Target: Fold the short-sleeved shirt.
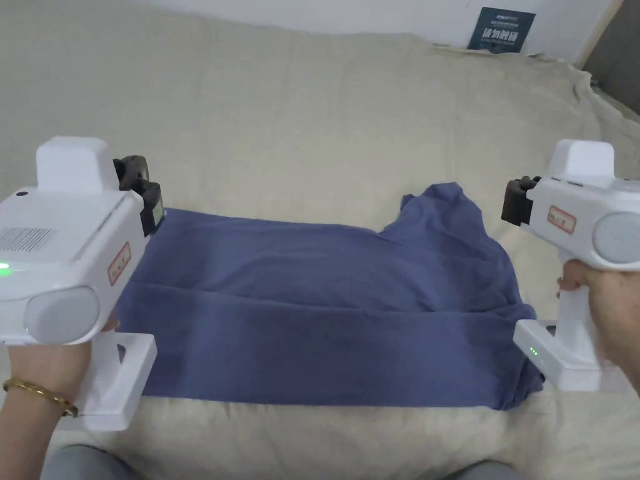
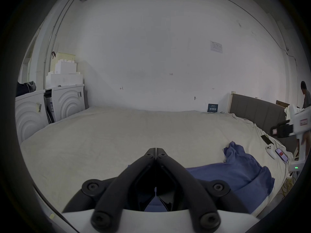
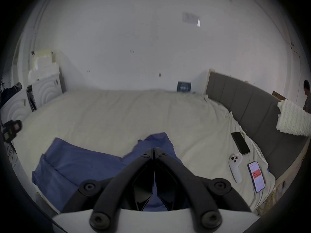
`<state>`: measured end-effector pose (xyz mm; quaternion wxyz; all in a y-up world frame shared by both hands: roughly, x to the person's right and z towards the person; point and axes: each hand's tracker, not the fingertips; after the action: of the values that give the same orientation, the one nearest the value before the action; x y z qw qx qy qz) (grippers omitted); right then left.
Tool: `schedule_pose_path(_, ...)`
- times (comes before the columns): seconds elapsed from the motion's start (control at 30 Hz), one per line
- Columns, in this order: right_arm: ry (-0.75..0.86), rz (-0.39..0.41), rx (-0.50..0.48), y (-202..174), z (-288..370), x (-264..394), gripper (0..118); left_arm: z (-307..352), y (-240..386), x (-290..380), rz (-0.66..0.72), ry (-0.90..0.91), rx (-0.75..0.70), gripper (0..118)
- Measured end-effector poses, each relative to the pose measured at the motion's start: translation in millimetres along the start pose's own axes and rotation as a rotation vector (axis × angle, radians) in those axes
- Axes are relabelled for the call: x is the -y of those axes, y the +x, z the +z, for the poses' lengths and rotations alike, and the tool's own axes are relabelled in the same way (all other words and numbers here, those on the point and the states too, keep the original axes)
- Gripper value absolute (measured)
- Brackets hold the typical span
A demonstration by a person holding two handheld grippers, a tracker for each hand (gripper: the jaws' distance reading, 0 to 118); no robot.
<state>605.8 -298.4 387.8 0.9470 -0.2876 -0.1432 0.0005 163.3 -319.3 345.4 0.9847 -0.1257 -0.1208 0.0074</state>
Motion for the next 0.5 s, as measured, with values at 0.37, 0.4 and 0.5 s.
schedule_pose_path(0.37, -0.472, -0.146, 0.028, 47, -154, -15, 72, -42, 6, -9, 0.02, 0.011, -0.021, 0)
schedule_pose_path(0.4, -0.489, -0.15, 0.036, 49, -163, -11, 89, -47, 6, -8, 0.013, 0.005, -0.024, 0)
schedule_pose_path(0.5, -0.556, -0.155, 0.033, 54, -185, 1, 89, -59, 5, -4, 0.019, -0.016, -0.029, 0)
